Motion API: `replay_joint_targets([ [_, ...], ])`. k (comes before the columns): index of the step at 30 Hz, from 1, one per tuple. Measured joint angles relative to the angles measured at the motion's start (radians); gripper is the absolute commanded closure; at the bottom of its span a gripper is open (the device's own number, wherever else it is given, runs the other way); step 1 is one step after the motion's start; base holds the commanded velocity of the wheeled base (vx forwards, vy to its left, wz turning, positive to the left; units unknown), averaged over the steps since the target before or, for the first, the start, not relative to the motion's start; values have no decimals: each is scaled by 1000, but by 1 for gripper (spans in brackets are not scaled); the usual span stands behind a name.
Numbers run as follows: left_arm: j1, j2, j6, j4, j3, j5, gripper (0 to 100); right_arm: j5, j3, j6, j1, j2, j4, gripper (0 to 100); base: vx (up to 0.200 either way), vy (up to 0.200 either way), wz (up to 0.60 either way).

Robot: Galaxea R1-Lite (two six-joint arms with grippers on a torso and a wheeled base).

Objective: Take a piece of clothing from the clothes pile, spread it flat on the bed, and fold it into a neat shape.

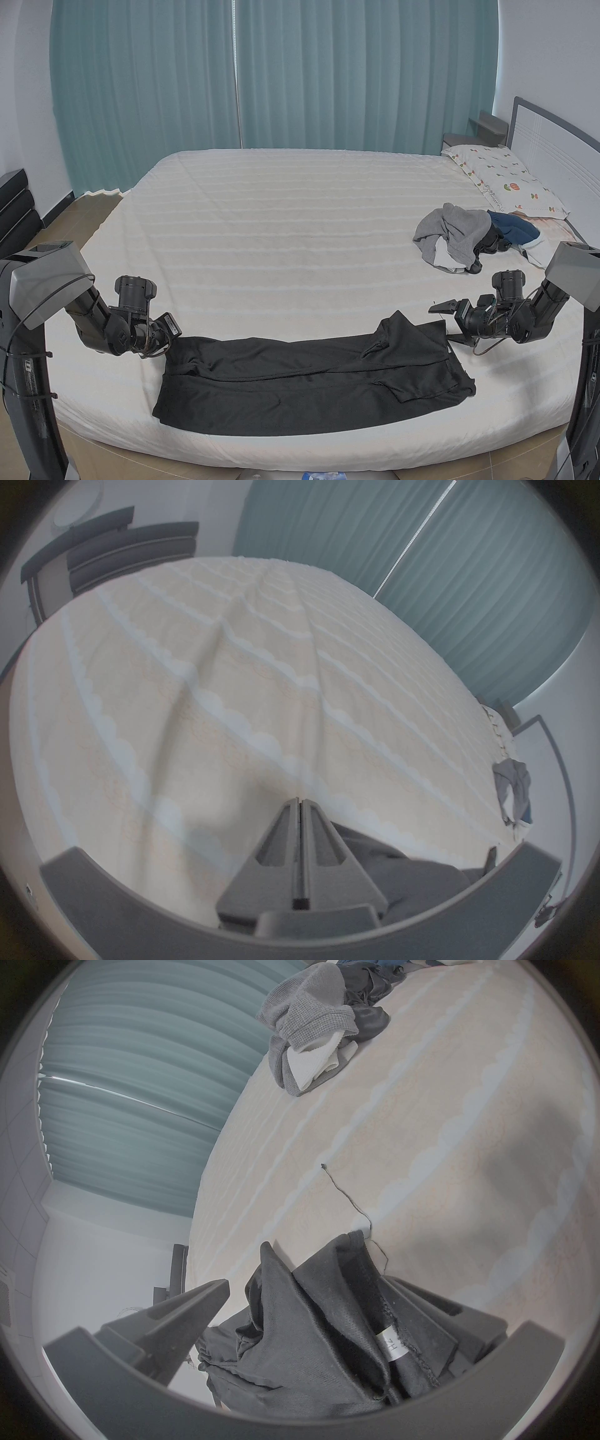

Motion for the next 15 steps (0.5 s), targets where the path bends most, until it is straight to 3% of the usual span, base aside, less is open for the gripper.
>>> replay_joint_targets([
  [7, 3, 0, 26, -3, -1, 82, 100, -2, 5, -1, 0, 1, -2, 0, 0, 0, 0],
  [15, 9, 0, 28, -12, -4, 94, 100, -14, 7, 0, 0, 3, -10, 0, 0, 0, 0],
])
